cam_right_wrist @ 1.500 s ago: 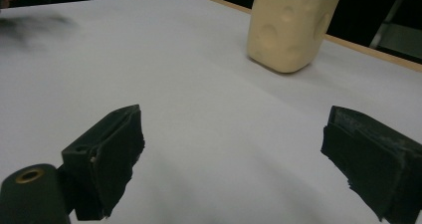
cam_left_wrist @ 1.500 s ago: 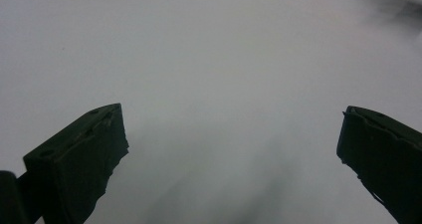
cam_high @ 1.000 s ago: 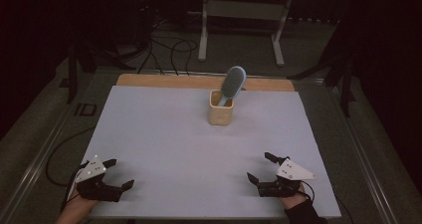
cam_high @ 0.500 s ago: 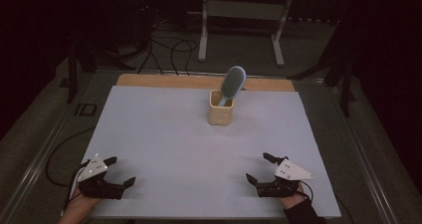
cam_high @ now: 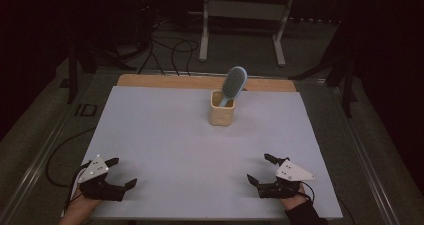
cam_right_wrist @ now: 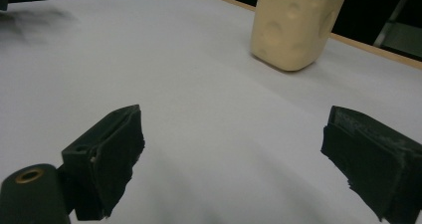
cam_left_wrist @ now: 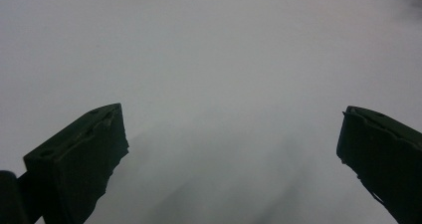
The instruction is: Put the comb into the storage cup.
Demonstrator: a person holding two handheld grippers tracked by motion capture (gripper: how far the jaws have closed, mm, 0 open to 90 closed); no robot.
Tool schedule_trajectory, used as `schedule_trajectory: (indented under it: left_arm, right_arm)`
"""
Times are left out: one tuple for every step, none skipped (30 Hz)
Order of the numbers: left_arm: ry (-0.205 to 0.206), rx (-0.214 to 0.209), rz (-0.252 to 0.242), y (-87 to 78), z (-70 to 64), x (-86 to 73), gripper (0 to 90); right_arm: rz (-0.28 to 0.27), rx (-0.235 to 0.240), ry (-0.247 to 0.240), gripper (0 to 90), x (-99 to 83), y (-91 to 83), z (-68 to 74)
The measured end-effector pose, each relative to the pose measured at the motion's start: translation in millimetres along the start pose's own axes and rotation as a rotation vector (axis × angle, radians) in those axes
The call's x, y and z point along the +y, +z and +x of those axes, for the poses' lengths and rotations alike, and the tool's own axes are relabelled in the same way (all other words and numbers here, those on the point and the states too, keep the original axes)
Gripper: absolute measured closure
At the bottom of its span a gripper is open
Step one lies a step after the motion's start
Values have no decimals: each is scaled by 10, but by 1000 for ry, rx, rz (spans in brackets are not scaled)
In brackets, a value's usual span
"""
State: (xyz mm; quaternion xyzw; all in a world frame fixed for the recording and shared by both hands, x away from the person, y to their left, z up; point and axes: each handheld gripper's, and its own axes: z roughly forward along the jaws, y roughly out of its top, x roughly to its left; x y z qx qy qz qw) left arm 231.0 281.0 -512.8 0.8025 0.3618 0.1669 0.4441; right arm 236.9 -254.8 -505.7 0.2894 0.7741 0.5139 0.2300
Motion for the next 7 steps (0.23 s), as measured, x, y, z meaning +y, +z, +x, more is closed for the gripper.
schedule_trajectory:
  left_arm:
    - [2, -1, 2, 3, -11, 4, 0]
    - [2, -1, 2, 3, -11, 4, 0]
    - [6, -10, 2, 8, -28, 11, 0]
    - [6, -12, 3, 12, -31, 12, 0]
    - [8, -11, 5, 15, -33, 11, 0]
    - [7, -11, 4, 15, -34, 9, 0]
    - [7, -11, 4, 15, -34, 9, 0]
  right_arm:
    - [0, 0, 2, 90, 1, 1, 2]
    - [0, 0, 2, 90, 1, 1, 2]
    - [2, 1, 0, 90, 0, 7, 4]
    - [4, 2, -2, 90, -1, 9, 5]
    - [6, 3, 0, 90, -2, 11, 6]
    - [6, 4, 0, 90, -2, 14, 4]
    - [6, 4, 0, 90, -2, 14, 4]
